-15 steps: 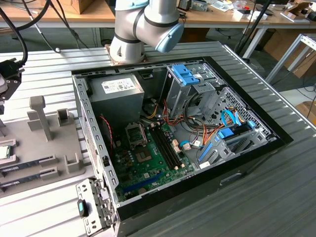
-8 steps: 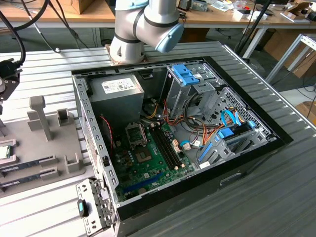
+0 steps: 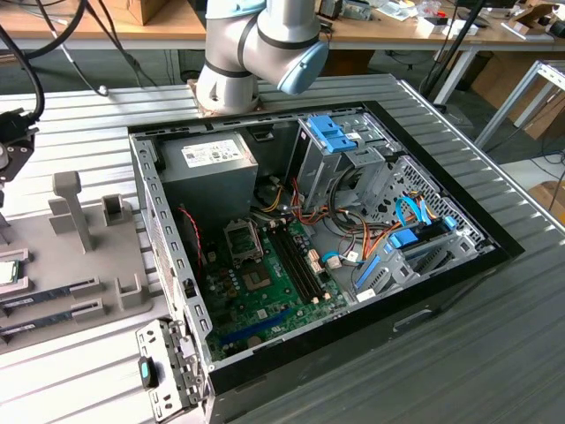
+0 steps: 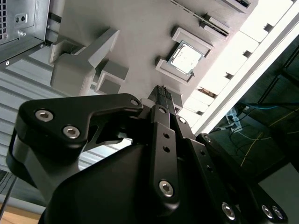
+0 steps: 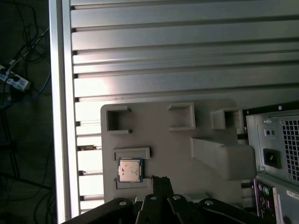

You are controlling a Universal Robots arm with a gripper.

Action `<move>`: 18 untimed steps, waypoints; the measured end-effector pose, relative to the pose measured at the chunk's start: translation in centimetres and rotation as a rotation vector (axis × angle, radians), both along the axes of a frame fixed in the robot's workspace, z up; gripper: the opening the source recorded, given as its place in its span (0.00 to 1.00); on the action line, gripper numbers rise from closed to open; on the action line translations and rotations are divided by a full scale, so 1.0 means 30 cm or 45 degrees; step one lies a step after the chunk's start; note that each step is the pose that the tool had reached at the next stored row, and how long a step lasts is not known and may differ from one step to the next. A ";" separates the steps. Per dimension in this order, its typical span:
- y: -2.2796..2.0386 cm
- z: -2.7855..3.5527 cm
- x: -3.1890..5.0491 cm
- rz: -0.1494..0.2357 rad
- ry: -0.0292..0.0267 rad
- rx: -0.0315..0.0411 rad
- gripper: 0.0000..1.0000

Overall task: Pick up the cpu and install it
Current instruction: 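Reach for the cpu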

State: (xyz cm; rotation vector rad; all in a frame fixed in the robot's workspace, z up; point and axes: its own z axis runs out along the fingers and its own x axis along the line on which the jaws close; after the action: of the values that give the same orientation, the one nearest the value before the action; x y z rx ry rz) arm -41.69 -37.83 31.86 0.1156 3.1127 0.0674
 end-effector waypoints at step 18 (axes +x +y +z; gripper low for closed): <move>0.004 -0.027 -0.009 0.000 0.0000 0.0000 0.11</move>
State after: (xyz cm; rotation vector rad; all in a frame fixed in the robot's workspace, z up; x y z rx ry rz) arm -41.96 -37.72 31.04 0.1155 3.1126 0.0674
